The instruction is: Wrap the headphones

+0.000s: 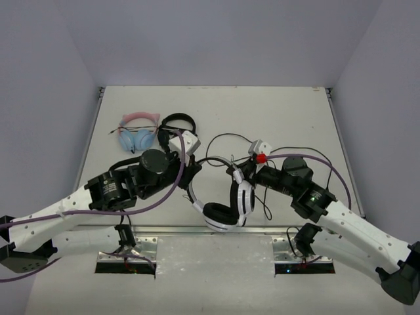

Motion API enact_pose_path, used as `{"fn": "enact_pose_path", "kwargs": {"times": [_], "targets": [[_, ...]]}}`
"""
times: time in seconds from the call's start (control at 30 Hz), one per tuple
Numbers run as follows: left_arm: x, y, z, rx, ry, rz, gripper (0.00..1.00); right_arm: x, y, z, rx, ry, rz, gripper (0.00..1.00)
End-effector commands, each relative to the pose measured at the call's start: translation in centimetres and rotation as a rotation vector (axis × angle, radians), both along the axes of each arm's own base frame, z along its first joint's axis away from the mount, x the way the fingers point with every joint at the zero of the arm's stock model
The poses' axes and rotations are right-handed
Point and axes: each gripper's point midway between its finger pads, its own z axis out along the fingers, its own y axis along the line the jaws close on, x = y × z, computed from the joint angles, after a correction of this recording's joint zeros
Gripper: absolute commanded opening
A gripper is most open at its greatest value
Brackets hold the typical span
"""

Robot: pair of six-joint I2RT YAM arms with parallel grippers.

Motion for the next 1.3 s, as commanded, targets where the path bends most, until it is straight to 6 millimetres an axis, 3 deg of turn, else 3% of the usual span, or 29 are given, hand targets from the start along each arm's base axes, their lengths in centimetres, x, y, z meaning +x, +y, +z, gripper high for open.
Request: {"fn": "enact_pose_path", "kwargs": {"times": [0.0,0.07,0.17,0.2,0.3,0.37,0.47,0.53,0.57,0.67,0.73,0.77,0.83,0.97,1.1,1.27], "targets": [[0.1,0.1,12.5,-0.423,-0.102,0.069,0.0,0.3,0.3,-1.9,0.034,0.066,-0.016,0.07],[0.1,0.5,13.6,-0.453,-0.104,0.086,0.0,0.3,0.9,-1.4,0.078,0.058,0.004,0.16],[0.0,0.8,14.5,-0.487,-0.101,0.092,0.0,-0.3,1.8,-1.9,0.123,0.09,0.055,0.22],[-0.1,0.9,14.7,-0.496,-0.1,0.093,0.0,-0.4,2.0,-1.9,0.134,0.105,0.058,0.34],[-0.1,1.4,15.1,-0.513,-0.1,0.107,0.0,-0.6,2.3,-2.1,0.156,0.119,0.077,0.36],[0.3,2.1,15.6,-0.531,-0.107,0.15,0.0,-0.7,2.5,-2.4,0.166,0.119,0.087,0.33],[1.1,3.7,17.1,-0.602,-0.113,0.252,0.0,-0.8,2.8,-3.9,0.175,0.165,0.088,0.17],[1.7,4.6,18.1,-0.657,-0.104,0.325,0.0,-1.0,3.2,-4.3,0.205,0.18,0.114,0.11],[2.4,5.5,18.4,-0.677,-0.111,0.396,0.0,-1.6,3.2,-5.4,0.213,0.22,0.124,0.11],[3.4,6.1,19.5,-0.725,-0.12,0.483,0.0,-2.5,3.6,-5.9,0.264,0.254,0.172,0.08],[4.2,6.5,20.0,-0.753,-0.118,0.556,0.0,-3.2,4.0,-6.2,0.281,0.275,0.215,0.12],[4.4,6.7,20.1,-0.762,-0.12,0.581,0.0,-3.6,4.1,-6.2,0.297,0.306,0.231,0.2],[5.3,7.2,20.2,-0.777,-0.124,0.666,0.0,-4.5,4.3,-6.0,0.33,0.316,0.279,0.22],[6.3,7.9,19.8,-0.777,-0.144,0.78,0.0,-5.7,4.1,-5.3,0.381,0.336,0.307,0.01],[6.9,9.8,19.6,-0.762,-0.183,0.918,0.0,-6.7,3.9,-6.1,0.353,0.35,0.29,0.01],[7.3,11.0,19.0,-0.742,-0.218,1.035,0.0,-8.9,5.1,-6.5,0.266,0.318,0.329,0.04]]}}
